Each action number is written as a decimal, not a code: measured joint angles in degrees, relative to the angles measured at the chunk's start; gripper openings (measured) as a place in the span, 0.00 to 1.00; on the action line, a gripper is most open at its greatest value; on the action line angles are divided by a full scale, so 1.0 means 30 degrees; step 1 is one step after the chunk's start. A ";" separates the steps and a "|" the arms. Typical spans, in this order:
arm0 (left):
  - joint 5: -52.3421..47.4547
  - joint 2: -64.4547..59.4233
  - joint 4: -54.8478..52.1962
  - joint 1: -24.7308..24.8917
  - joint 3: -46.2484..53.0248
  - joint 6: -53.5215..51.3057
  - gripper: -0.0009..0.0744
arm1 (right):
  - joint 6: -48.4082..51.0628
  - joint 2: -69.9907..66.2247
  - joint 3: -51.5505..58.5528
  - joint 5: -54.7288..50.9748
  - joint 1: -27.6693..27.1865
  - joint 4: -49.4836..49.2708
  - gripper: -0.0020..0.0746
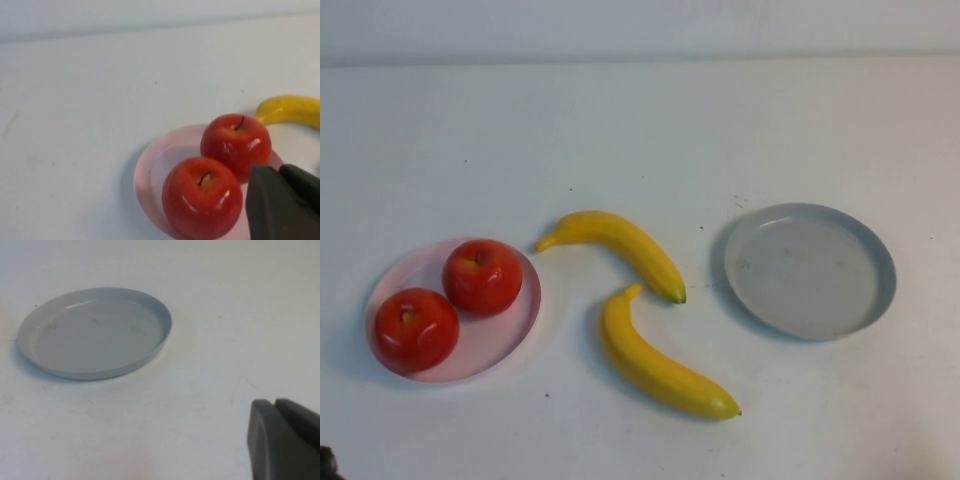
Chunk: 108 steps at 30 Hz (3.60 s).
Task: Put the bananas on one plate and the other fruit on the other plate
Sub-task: Put another type of fruit in the right plate
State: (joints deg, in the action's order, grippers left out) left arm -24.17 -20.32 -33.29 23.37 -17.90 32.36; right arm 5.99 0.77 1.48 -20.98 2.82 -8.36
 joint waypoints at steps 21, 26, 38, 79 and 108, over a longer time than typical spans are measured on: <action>0.2524 0.6983 0.8419 -0.5354 0.6436 -0.7728 0.01 | 0.0000 0.0000 0.0000 0.0000 0.0000 0.0000 0.01; 0.0844 0.6983 0.8496 -0.5354 0.6452 -0.7775 0.01 | 0.0000 0.0000 0.0000 0.0000 0.0000 0.0000 0.01; 0.0844 0.6983 0.8456 -0.5354 0.6452 -0.7775 0.01 | 0.0000 0.0000 0.0000 0.0000 0.0000 0.0000 0.00; 0.0844 0.6983 0.8389 -0.5354 0.6452 -0.7775 0.01 | -0.1014 -0.5743 -0.8064 -0.6579 0.0000 -0.8827 0.00; 0.0844 0.6983 0.8389 -0.5354 0.6452 -0.7775 0.01 | 0.0772 -3.0044 -2.3371 -1.1896 1.2997 0.0419 0.19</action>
State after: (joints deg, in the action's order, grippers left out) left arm -21.64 0.63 -8.12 7.31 1.45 9.03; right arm 8.31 -89.36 -68.63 -56.67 41.81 -7.10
